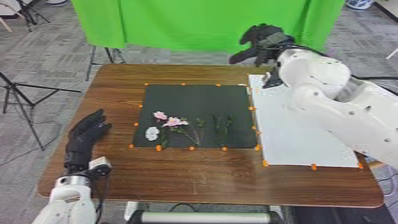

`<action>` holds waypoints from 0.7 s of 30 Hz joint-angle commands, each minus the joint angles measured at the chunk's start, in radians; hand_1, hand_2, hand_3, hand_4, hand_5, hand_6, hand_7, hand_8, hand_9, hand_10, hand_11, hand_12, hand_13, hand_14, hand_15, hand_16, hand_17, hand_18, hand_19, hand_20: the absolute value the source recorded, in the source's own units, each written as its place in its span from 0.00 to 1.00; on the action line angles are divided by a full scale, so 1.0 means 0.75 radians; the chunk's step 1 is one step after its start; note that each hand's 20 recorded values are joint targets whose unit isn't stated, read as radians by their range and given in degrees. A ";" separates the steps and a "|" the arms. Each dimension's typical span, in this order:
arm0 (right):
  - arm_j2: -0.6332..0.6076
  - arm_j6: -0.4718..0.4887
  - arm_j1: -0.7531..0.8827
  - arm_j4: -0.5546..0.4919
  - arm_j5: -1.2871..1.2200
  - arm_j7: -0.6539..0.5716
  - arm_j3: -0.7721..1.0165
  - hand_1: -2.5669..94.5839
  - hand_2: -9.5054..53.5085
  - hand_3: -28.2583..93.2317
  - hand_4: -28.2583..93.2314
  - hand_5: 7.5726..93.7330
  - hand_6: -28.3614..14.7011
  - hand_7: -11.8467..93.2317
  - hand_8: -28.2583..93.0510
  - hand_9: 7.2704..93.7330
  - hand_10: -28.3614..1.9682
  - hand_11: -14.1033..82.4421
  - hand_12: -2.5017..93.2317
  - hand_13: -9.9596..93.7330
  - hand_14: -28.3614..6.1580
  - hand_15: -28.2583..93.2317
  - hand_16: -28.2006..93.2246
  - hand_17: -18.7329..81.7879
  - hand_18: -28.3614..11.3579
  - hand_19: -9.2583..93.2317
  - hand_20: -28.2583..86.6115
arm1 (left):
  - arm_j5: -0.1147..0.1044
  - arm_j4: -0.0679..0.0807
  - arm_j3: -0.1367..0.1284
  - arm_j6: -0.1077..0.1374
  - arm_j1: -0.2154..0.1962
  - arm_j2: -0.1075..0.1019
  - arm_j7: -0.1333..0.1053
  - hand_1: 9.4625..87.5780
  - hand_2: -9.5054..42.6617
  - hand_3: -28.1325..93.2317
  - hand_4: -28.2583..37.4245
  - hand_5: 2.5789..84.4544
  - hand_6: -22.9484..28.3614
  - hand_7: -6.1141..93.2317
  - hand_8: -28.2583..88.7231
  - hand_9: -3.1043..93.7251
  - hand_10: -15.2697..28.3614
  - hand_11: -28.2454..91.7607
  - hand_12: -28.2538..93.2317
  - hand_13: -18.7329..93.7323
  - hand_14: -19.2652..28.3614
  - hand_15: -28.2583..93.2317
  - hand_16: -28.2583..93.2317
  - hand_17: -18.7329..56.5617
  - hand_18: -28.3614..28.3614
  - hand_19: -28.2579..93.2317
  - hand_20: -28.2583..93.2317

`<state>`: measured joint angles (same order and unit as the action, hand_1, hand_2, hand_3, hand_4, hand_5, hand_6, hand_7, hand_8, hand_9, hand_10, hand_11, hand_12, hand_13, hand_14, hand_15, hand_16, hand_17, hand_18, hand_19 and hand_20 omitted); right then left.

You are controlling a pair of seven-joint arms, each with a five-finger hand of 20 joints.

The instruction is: Arrange flowers

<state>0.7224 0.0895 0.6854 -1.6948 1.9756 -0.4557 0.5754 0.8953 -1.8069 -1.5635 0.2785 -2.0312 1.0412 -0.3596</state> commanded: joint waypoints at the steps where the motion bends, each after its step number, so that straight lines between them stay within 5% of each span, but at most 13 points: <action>1: -0.103 0.054 0.160 0.157 0.051 -0.084 0.009 0.28 0.00 0.76 0.04 0.52 0.64 0.23 0.18 0.60 0.37 0.30 0.27 0.86 0.57 0.74 0.46 0.71 0.24 1.00 0.67 | -0.014 0.005 0.003 0.027 -0.017 0.008 -0.017 0.36 0.00 0.81 0.22 0.49 0.44 0.27 0.16 0.42 0.60 0.41 0.34 0.50 0.74 0.47 0.23 0.36 0.75 0.39 0.41; 7: -0.101 0.026 0.212 0.209 0.076 -0.136 0.016 0.30 0.00 0.75 0.06 0.58 0.64 0.25 0.18 0.72 0.39 0.42 0.32 0.90 0.60 0.76 0.46 0.75 0.27 1.00 0.71 | -0.008 0.005 0.005 0.021 -0.016 0.012 -0.014 0.37 0.00 0.80 0.22 0.50 0.44 0.27 0.16 0.43 0.61 0.41 0.34 0.50 0.74 0.47 0.22 0.39 0.74 0.40 0.41; 21: -0.133 0.026 0.354 0.213 0.055 -0.184 0.090 0.32 0.00 0.75 0.08 0.64 0.67 0.27 0.17 0.79 0.42 0.42 0.31 0.92 0.64 0.75 0.47 0.77 0.29 1.00 0.72 | -0.009 0.008 0.004 0.015 -0.017 0.011 -0.011 0.37 0.00 0.81 0.22 0.50 0.44 0.27 0.16 0.43 0.61 0.42 0.33 0.50 0.74 0.47 0.22 0.39 0.74 0.39 0.41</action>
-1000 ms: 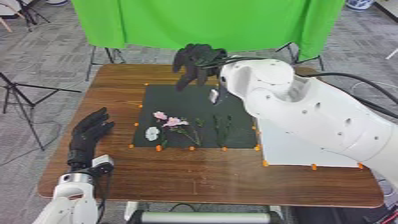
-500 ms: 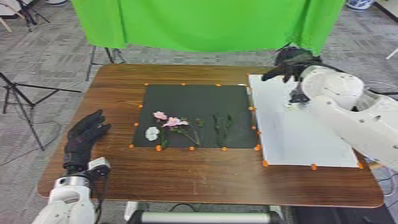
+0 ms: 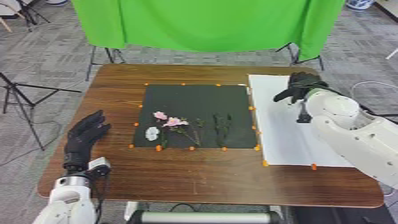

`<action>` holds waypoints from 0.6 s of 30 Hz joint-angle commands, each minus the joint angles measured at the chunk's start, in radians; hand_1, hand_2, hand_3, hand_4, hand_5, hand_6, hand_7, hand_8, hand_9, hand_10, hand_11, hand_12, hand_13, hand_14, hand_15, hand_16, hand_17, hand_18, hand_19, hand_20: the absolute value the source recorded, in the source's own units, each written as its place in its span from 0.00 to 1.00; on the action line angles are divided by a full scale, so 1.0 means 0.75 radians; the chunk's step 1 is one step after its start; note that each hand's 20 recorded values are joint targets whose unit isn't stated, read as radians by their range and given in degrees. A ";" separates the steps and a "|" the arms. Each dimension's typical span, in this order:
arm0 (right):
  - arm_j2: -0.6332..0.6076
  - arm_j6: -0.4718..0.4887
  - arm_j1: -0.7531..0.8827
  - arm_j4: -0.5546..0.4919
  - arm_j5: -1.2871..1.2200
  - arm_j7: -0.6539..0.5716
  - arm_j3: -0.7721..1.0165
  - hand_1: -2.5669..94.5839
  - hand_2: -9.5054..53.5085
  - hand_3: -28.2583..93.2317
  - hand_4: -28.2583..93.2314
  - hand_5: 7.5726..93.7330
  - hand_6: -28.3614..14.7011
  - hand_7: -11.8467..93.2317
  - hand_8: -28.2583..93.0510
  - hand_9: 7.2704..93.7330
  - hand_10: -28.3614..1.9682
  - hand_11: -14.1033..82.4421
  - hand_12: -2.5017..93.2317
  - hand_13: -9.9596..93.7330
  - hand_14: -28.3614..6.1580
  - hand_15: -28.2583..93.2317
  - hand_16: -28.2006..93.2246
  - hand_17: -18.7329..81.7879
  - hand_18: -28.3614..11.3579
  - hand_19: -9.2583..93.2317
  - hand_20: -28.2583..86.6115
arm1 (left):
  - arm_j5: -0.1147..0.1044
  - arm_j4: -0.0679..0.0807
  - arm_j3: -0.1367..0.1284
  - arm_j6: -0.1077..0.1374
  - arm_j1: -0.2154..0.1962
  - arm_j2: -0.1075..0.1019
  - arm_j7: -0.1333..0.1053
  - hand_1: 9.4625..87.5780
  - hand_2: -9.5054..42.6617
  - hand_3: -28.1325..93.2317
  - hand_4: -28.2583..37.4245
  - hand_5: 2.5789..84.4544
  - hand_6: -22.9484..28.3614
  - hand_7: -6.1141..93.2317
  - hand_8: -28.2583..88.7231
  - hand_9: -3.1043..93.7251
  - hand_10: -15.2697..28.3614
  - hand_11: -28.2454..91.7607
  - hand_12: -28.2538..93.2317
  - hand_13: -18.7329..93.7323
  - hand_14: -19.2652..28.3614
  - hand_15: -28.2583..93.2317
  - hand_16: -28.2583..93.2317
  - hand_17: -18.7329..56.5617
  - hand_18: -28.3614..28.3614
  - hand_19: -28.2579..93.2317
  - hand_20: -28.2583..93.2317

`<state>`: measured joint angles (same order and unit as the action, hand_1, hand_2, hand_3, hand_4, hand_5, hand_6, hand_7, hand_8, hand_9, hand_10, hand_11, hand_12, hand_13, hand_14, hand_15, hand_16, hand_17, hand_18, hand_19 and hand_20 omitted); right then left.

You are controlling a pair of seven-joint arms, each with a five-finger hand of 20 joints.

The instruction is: Arrange flowers

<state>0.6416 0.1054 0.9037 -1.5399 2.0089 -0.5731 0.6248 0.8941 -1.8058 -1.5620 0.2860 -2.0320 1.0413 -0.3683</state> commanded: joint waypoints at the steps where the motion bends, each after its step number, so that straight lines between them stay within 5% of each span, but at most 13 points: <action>1: -0.021 0.014 0.071 0.012 0.011 -0.029 0.034 0.32 0.00 0.75 0.08 0.64 0.66 0.27 0.17 0.79 0.42 0.41 0.31 0.92 0.64 0.75 0.47 0.77 0.29 1.00 0.72 | -0.009 0.006 0.005 0.006 -0.013 0.010 0.000 0.37 0.00 0.81 0.22 0.50 0.44 0.27 0.16 0.43 0.61 0.42 0.33 0.50 0.74 0.47 0.22 0.39 0.74 0.39 0.41; 9: -0.008 -0.034 0.119 0.031 -0.054 -0.020 0.044 0.35 0.00 0.76 0.09 0.64 0.67 0.27 0.17 0.80 0.43 0.42 0.31 0.93 0.65 0.75 0.47 0.78 0.29 1.00 0.72 | -0.012 0.013 0.011 0.002 -0.002 0.015 -0.003 0.36 0.01 0.81 0.22 0.50 0.44 0.27 0.16 0.43 0.61 0.42 0.33 0.50 0.74 0.47 0.22 0.38 0.74 0.39 0.41; 14: 0.001 -0.106 0.152 0.033 -0.086 -0.001 0.042 0.44 0.00 0.78 0.09 0.67 0.69 0.28 0.16 0.84 0.52 0.42 0.30 0.95 0.69 0.74 0.47 0.79 0.32 1.00 0.72 | -0.016 0.012 0.012 -0.001 -0.003 0.017 0.000 0.35 0.02 0.81 0.22 0.50 0.44 0.27 0.16 0.43 0.61 0.42 0.33 0.50 0.74 0.47 0.22 0.38 0.74 0.39 0.41; 18: 0.001 -0.212 0.167 0.042 -0.076 0.022 0.014 0.53 0.00 0.75 0.07 0.71 0.70 0.29 0.27 0.88 0.56 0.42 0.32 0.97 0.71 0.74 0.48 0.81 0.33 1.00 0.72 | -0.012 0.013 0.014 0.002 0.004 0.020 0.005 0.34 0.04 0.81 0.21 0.50 0.45 0.27 0.16 0.43 0.61 0.41 0.33 0.50 0.74 0.47 0.22 0.38 0.74 0.39 0.41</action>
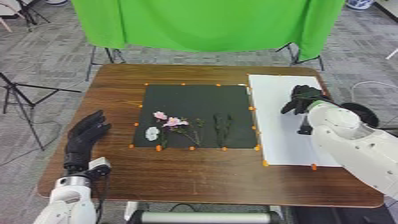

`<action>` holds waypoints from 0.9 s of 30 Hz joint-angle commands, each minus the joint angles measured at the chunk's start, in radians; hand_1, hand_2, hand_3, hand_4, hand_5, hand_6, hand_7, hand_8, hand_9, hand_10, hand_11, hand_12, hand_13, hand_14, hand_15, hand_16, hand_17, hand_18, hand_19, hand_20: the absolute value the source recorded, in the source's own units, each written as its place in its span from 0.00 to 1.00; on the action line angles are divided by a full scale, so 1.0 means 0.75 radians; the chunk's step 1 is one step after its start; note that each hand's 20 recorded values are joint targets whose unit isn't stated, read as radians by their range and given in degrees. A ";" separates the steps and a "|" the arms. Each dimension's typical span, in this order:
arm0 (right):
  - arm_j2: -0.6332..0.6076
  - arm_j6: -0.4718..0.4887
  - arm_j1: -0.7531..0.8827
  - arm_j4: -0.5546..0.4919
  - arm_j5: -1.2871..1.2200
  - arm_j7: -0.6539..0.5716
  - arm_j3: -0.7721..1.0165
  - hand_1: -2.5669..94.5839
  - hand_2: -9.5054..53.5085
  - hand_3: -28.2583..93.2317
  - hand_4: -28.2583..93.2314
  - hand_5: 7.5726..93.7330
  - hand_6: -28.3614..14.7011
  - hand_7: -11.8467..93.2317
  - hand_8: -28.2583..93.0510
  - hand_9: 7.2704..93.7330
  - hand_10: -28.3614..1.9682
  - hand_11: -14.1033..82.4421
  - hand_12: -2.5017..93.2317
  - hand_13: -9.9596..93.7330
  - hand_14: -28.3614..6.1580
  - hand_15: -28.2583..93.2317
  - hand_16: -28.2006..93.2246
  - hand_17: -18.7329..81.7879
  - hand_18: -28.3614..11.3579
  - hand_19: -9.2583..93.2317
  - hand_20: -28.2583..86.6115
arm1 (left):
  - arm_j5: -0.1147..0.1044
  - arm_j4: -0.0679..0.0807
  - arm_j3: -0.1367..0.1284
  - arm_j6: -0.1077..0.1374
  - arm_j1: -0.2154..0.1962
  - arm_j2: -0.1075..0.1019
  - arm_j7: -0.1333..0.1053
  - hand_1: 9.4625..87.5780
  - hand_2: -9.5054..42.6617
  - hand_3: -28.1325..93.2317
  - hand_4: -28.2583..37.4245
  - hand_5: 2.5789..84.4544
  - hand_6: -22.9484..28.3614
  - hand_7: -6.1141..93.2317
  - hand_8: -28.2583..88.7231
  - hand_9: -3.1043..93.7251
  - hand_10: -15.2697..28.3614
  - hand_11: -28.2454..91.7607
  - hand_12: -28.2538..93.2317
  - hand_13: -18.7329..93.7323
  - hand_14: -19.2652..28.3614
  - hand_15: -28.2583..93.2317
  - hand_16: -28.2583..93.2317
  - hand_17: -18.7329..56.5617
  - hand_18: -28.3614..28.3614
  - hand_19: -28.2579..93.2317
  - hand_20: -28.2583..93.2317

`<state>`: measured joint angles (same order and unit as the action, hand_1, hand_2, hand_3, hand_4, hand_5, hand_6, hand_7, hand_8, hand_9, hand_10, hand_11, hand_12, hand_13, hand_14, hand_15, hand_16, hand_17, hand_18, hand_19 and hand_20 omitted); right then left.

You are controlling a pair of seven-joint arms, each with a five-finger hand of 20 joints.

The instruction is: Arrange flowers

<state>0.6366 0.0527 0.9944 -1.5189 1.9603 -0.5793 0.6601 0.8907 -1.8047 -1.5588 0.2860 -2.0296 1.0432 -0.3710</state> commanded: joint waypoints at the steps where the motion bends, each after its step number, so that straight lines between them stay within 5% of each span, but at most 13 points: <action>1: 0.006 -0.169 0.047 0.016 -0.009 0.038 -0.041 0.56 0.00 0.73 0.07 0.74 0.70 0.29 0.28 0.90 0.58 0.41 0.33 0.98 0.72 0.73 0.48 0.82 0.34 1.00 0.72 | -0.011 0.010 0.013 0.006 0.000 0.016 0.009 0.34 0.04 0.81 0.21 0.50 0.45 0.27 0.16 0.43 0.61 0.41 0.33 0.50 0.74 0.47 0.22 0.38 0.74 0.39 0.41; 14: -0.031 -0.326 -0.205 -0.193 0.005 0.148 -0.097 0.62 0.03 0.74 0.05 0.83 0.66 0.30 0.30 0.94 0.61 0.41 0.34 1.00 0.75 0.73 0.49 0.84 0.36 1.00 0.74 | -0.009 -0.024 -0.019 0.027 -0.042 0.012 0.008 0.32 0.06 0.82 0.20 0.50 0.46 0.26 0.16 0.43 0.61 0.41 0.33 0.50 0.75 0.47 0.22 0.37 0.74 0.39 0.41; 16: -0.017 -0.343 -0.292 -0.236 0.016 0.181 -0.153 0.62 0.03 0.74 0.05 0.83 0.66 0.30 0.30 0.94 0.61 0.40 0.35 1.00 0.75 0.73 0.49 0.84 0.36 1.00 0.74 | -0.004 -0.023 -0.024 0.024 -0.039 0.015 0.014 0.32 0.06 0.82 0.19 0.50 0.46 0.26 0.16 0.43 0.61 0.41 0.33 0.50 0.75 0.47 0.22 0.37 0.74 0.39 0.41; 17: -0.003 -0.347 -0.344 -0.251 0.013 0.202 -0.195 0.62 0.03 0.74 0.05 0.83 0.66 0.30 0.30 0.94 0.60 0.40 0.35 1.00 0.75 0.73 0.49 0.84 0.36 1.00 0.74 | -0.012 0.039 -0.037 -0.057 -0.008 0.029 0.014 0.32 0.06 0.82 0.19 0.50 0.46 0.26 0.16 0.43 0.61 0.41 0.33 0.50 0.75 0.47 0.22 0.37 0.74 0.39 0.41; 18: 0.013 -0.346 -0.396 -0.265 0.004 0.225 -0.247 0.62 0.03 0.74 0.05 0.83 0.66 0.30 0.30 0.94 0.60 0.40 0.35 1.00 0.75 0.73 0.50 0.84 0.36 1.00 0.74 | -0.010 0.048 -0.042 -0.066 -0.006 0.032 0.014 0.32 0.06 0.82 0.19 0.50 0.46 0.26 0.16 0.43 0.61 0.41 0.33 0.50 0.75 0.47 0.22 0.37 0.74 0.39 0.41; 19: 0.035 -0.327 -0.441 -0.276 -0.001 0.253 -0.289 0.62 0.03 0.74 0.05 0.83 0.66 0.30 0.30 0.94 0.60 0.40 0.36 0.99 0.76 0.73 0.50 0.84 0.37 1.00 0.74 | -0.019 0.043 -0.028 -0.056 -0.011 0.024 0.001 0.32 0.07 0.82 0.19 0.50 0.46 0.26 0.16 0.43 0.61 0.41 0.33 0.50 0.75 0.47 0.22 0.37 0.74 0.39 0.41; 20: 0.058 -0.317 -0.484 -0.285 0.002 0.272 -0.340 0.62 0.03 0.74 0.05 0.83 0.67 0.30 0.30 0.94 0.60 0.40 0.36 0.99 0.77 0.74 0.50 0.84 0.37 1.00 0.75 | -0.026 0.013 0.017 0.003 0.001 0.004 0.001 0.32 0.07 0.82 0.19 0.50 0.46 0.26 0.16 0.43 0.61 0.41 0.33 0.50 0.75 0.47 0.22 0.37 0.74 0.39 0.41; 27: 0.248 -0.226 -0.570 -0.235 0.011 0.362 -0.568 0.61 0.05 0.73 0.05 0.82 0.69 0.31 0.29 0.89 0.60 0.36 0.41 0.98 0.77 0.75 0.50 0.83 0.38 1.00 0.76 | -0.009 0.018 0.026 -0.016 0.022 0.012 0.021 0.32 0.07 0.82 0.19 0.50 0.46 0.26 0.16 0.43 0.61 0.41 0.33 0.50 0.75 0.47 0.22 0.37 0.74 0.38 0.41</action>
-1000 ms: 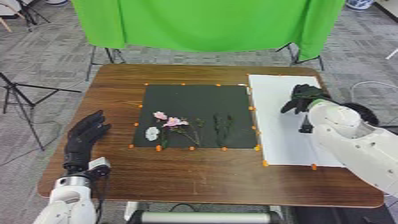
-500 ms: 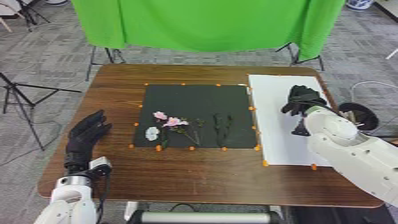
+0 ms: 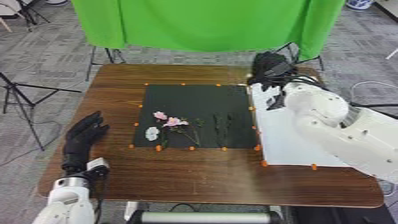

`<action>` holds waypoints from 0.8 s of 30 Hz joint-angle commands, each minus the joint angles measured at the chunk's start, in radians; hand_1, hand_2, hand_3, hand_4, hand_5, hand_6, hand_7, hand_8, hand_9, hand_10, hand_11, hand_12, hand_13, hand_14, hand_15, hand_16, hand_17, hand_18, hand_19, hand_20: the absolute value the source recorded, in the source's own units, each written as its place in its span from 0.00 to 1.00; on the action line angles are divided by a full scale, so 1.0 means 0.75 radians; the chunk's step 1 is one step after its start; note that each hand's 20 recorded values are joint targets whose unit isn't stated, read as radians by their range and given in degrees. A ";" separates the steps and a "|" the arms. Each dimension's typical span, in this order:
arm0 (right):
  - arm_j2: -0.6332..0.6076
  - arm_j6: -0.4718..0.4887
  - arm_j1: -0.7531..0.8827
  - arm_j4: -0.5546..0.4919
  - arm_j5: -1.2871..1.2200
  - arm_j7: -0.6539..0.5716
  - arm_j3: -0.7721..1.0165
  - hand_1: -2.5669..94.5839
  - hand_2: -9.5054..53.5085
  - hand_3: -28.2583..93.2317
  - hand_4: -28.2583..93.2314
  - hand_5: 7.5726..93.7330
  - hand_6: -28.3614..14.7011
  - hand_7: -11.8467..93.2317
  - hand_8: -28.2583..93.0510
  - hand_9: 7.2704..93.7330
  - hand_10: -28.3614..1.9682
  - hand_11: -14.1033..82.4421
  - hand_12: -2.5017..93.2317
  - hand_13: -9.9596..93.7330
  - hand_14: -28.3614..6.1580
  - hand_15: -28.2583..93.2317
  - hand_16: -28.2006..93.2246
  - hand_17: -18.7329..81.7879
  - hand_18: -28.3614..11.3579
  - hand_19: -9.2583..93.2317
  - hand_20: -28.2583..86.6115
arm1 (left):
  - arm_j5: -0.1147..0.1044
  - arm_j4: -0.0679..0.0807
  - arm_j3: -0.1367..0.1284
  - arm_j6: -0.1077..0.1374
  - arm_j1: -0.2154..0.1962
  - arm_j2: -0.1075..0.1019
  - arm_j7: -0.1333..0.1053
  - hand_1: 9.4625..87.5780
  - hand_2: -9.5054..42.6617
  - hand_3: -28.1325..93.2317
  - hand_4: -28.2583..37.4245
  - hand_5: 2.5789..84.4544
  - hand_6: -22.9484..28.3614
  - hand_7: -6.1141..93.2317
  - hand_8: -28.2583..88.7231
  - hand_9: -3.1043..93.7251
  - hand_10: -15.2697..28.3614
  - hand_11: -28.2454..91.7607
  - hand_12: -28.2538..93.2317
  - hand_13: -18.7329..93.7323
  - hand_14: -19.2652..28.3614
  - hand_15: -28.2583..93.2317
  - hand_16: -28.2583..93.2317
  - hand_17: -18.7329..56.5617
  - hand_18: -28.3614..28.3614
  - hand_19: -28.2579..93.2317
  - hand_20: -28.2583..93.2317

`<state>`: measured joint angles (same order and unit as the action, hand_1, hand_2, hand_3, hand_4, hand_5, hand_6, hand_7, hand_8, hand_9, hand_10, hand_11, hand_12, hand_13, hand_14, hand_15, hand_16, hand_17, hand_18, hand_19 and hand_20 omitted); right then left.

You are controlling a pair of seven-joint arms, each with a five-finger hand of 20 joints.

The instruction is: Arrange flowers

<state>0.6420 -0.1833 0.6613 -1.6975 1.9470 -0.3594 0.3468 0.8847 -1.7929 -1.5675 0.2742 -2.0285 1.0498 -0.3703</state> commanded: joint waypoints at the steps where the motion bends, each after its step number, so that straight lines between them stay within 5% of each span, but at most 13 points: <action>1: 0.261 0.082 -0.127 0.016 0.026 0.073 -0.179 0.62 0.05 0.73 0.05 0.82 0.69 0.30 0.29 0.89 0.60 0.35 0.41 0.98 0.77 0.75 0.50 0.83 0.38 1.00 0.76 | 0.003 0.004 0.038 -0.003 0.021 0.004 0.020 0.32 0.07 0.82 0.19 0.50 0.46 0.26 0.16 0.43 0.61 0.41 0.33 0.50 0.75 0.47 0.22 0.37 0.74 0.38 0.41; 12: 0.417 0.041 -0.074 0.148 0.075 0.090 -0.270 0.61 0.06 0.72 0.05 0.81 0.72 0.32 0.28 0.83 0.58 0.26 0.39 0.97 0.77 0.75 0.50 0.82 0.38 1.00 0.76 | 0.003 0.007 0.026 -0.015 0.016 0.005 0.034 0.31 0.07 0.82 0.19 0.50 0.46 0.26 0.16 0.43 0.61 0.41 0.34 0.50 0.75 0.47 0.23 0.36 0.75 0.39 0.41; 24: 0.440 0.088 -0.029 0.164 0.064 0.068 -0.280 0.60 0.07 0.72 0.07 0.79 0.74 0.33 0.27 0.80 0.56 0.27 0.33 0.96 0.76 0.75 0.49 0.81 0.38 1.00 0.76 | 0.003 0.016 0.032 -0.024 0.031 0.002 0.036 0.30 0.07 0.83 0.19 0.50 0.45 0.26 0.16 0.43 0.61 0.41 0.34 0.50 0.75 0.47 0.23 0.36 0.75 0.38 0.41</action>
<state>0.9632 -0.1391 0.6333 -1.5792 1.9931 -0.2987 0.1417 0.8867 -1.7926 -1.5473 0.2700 -2.0035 1.0467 -0.3576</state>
